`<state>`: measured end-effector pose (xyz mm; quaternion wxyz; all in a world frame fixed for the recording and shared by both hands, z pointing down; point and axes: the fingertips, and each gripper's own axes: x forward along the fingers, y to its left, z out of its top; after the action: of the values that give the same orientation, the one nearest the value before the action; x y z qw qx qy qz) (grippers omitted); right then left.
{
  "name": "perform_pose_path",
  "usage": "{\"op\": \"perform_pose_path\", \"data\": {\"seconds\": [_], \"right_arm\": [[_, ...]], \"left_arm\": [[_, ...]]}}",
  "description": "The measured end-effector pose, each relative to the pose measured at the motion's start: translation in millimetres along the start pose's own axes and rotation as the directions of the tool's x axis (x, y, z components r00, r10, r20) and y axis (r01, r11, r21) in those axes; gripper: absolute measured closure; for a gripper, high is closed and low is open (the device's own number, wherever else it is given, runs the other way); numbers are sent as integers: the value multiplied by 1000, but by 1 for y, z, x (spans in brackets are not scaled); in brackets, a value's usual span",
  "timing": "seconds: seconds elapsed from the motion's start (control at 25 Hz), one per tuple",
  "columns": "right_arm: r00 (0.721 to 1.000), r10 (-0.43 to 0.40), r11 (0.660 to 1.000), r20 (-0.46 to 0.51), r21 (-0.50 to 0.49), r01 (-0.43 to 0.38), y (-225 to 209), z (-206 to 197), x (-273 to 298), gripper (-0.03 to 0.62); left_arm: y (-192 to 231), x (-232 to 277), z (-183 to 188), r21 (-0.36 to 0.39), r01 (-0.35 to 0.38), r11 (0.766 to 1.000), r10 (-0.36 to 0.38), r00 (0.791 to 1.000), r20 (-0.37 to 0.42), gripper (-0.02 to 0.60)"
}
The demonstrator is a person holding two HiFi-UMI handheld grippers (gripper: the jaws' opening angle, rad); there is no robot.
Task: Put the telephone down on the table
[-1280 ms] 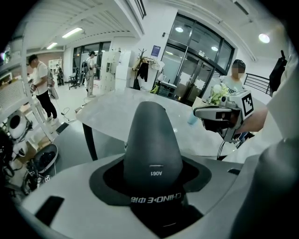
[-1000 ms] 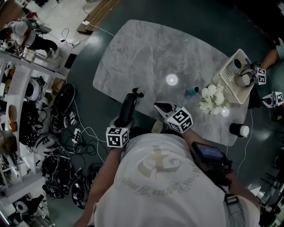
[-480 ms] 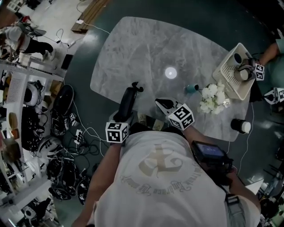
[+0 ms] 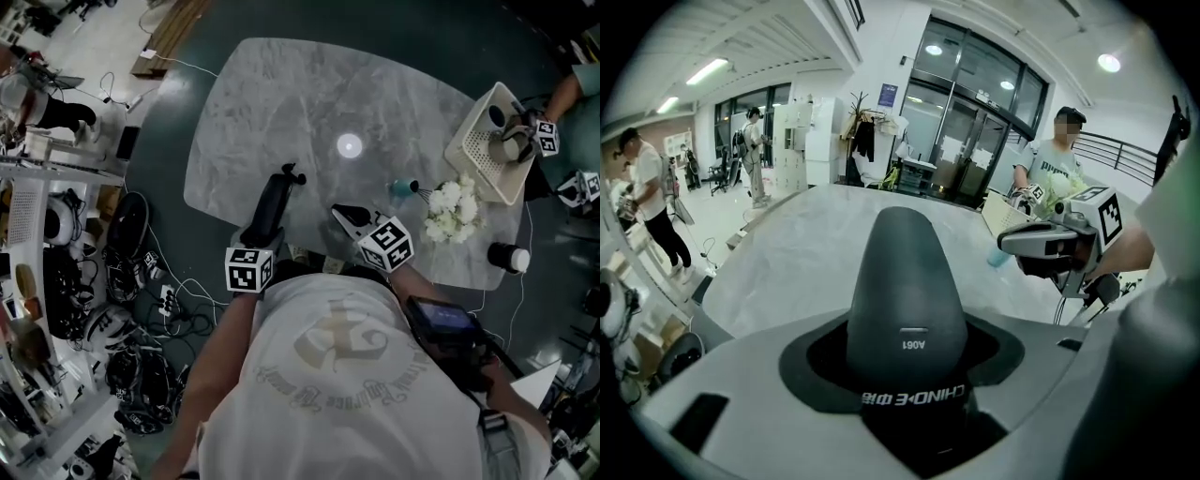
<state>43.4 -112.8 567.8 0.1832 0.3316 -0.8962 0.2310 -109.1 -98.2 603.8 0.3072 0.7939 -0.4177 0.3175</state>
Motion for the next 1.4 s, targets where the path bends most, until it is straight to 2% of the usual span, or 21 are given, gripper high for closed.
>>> {"op": "perform_pose_path", "data": {"seconds": [0.8, 1.08, 1.28, 1.4], "right_arm": [[995, -99, 991, -2, 94, 99, -51, 12, 17, 579], [993, -122, 986, -2, 118, 121, -61, 10, 16, 579], [992, -125, 984, -7, 127, 125, -65, 11, 17, 579], [992, -122, 984, -16, 132, 123, -65, 9, 16, 579]], "left_arm": [[7, 84, 83, 75, 40, 996, -42, 999, 17, 307], [2, 107, 109, 108, 29, 994, -33, 999, 32, 307], [7, 118, 123, 94, 3, 996, -7, 999, 49, 307], [9, 122, 118, 71, -9, 997, 7, 999, 32, 307]]}}
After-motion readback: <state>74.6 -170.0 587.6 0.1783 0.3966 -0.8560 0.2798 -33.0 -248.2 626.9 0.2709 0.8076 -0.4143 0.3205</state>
